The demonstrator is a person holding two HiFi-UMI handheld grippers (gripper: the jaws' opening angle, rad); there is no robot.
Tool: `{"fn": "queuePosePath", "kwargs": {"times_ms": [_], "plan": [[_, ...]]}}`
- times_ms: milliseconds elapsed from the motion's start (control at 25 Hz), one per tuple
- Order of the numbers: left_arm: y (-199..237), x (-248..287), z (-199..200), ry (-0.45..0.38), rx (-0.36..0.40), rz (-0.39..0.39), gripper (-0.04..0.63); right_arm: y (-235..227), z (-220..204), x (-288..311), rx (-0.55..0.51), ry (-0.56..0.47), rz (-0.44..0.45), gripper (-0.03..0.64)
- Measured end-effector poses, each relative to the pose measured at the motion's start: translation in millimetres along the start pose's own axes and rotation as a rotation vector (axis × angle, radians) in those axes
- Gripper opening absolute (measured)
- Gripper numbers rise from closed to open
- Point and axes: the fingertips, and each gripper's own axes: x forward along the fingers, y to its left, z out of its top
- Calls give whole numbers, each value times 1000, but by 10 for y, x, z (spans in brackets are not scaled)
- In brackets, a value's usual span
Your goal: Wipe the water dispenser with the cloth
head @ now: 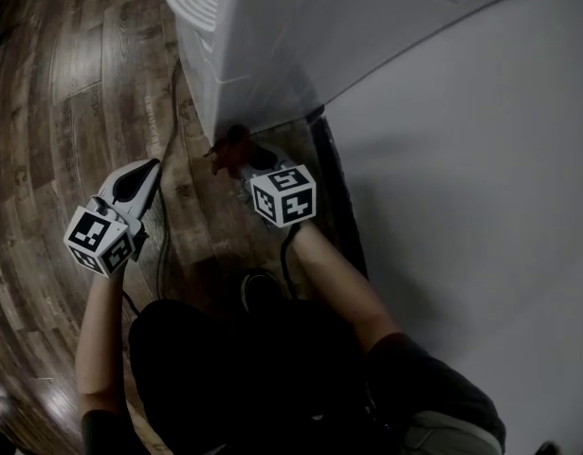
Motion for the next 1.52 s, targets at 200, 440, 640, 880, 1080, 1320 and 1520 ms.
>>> {"fn": "queuePosePath", "kwargs": {"times_ms": [200,440,640,880,1080,1320,1520], "plan": [[0,-88,422,-25,69,-2,17,-44,402,-522,13,-77,-25,60],[-427,-194,1507,-91,160,-32,17,47,1551,-1495,13,-259,-53,60],[-924,-262,2683,-246,286,-93,17,235,2971,-2318,-34,-493,-35,60],[-1576,-522,3976,-416,393,-138,17,510,4239,-3209,-35,-685,9,60],[-1980,-624,4751,-520,517,-171,17,777,5131,-3792,-90,-838,82,60],[-1893,-565,4530,-480,506,-139,17,801,5279,-3737,-104,-835,101,60],[-1678,-439,3922,-411,414,-144,17,553,4756,-3358,-68,-761,50,60]]}}
